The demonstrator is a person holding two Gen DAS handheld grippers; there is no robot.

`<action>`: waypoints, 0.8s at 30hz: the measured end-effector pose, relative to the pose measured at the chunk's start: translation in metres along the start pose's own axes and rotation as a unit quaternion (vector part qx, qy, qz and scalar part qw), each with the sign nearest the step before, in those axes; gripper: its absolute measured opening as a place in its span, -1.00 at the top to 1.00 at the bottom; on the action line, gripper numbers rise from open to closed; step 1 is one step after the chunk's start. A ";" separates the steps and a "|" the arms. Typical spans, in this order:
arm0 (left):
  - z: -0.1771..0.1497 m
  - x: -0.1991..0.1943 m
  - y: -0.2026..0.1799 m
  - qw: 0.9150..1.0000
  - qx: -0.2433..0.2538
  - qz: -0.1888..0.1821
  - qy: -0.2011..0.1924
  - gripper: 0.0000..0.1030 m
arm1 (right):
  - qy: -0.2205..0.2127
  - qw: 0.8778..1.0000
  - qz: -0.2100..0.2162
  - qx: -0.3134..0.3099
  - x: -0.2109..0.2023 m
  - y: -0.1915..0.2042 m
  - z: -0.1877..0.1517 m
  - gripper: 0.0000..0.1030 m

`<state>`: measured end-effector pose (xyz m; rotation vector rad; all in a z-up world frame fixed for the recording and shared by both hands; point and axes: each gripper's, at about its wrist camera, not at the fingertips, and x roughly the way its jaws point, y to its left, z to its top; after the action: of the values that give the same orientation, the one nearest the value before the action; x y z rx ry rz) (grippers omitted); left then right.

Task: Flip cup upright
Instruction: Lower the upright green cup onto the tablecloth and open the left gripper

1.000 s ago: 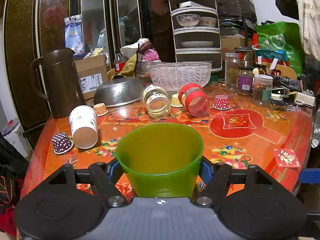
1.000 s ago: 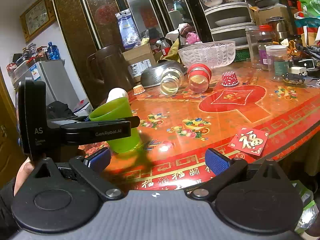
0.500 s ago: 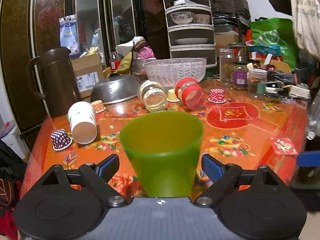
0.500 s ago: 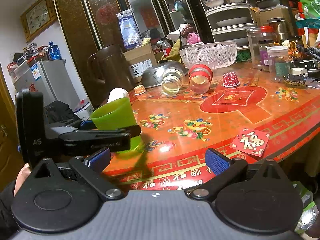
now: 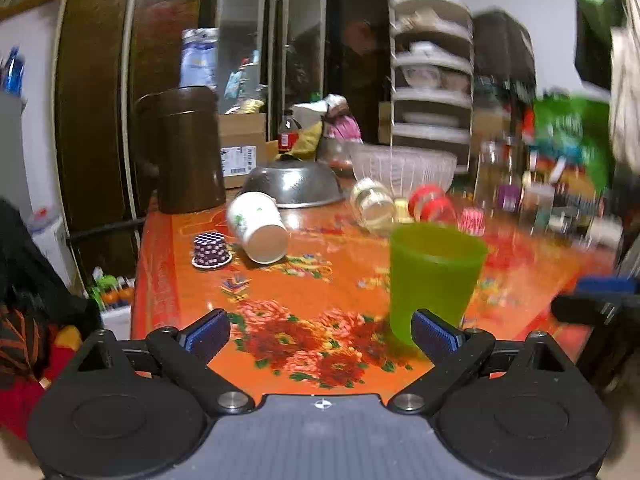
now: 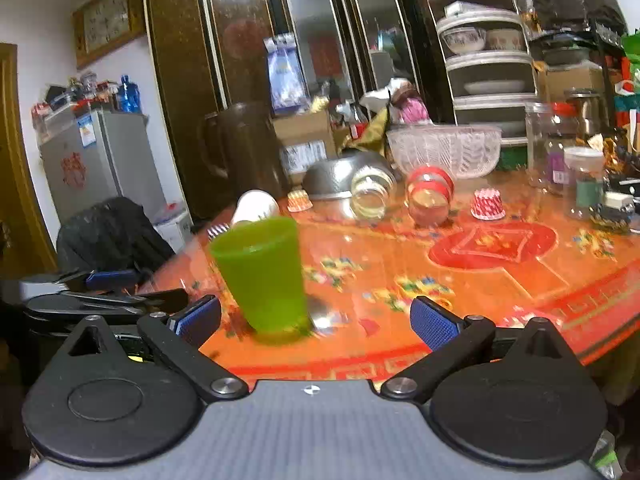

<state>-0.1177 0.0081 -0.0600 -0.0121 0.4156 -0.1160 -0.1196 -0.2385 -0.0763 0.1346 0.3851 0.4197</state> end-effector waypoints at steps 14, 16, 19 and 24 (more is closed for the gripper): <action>0.048 -0.085 -0.027 0.999 0.040 0.009 -0.012 -1.00 | -0.035 0.995 -0.024 -0.089 -0.085 0.051 0.056 -0.98; 0.051 -0.087 -0.034 0.999 0.042 0.010 0.000 -1.00 | -0.024 0.995 -0.031 -0.087 -0.083 0.050 0.057 -0.98; 0.055 -0.085 -0.039 0.999 0.035 -0.004 0.013 -1.00 | 0.010 0.996 -0.042 -0.076 -0.067 0.040 0.055 -0.98; 0.057 -0.072 -0.041 0.999 0.025 -0.002 0.044 -1.00 | 0.055 0.996 -0.046 -0.045 -0.046 0.026 0.054 -0.98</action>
<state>-0.1647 -0.0255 0.0226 0.0422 0.5007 -0.1311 -0.1473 -0.2374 -0.0062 0.0068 0.4781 0.3538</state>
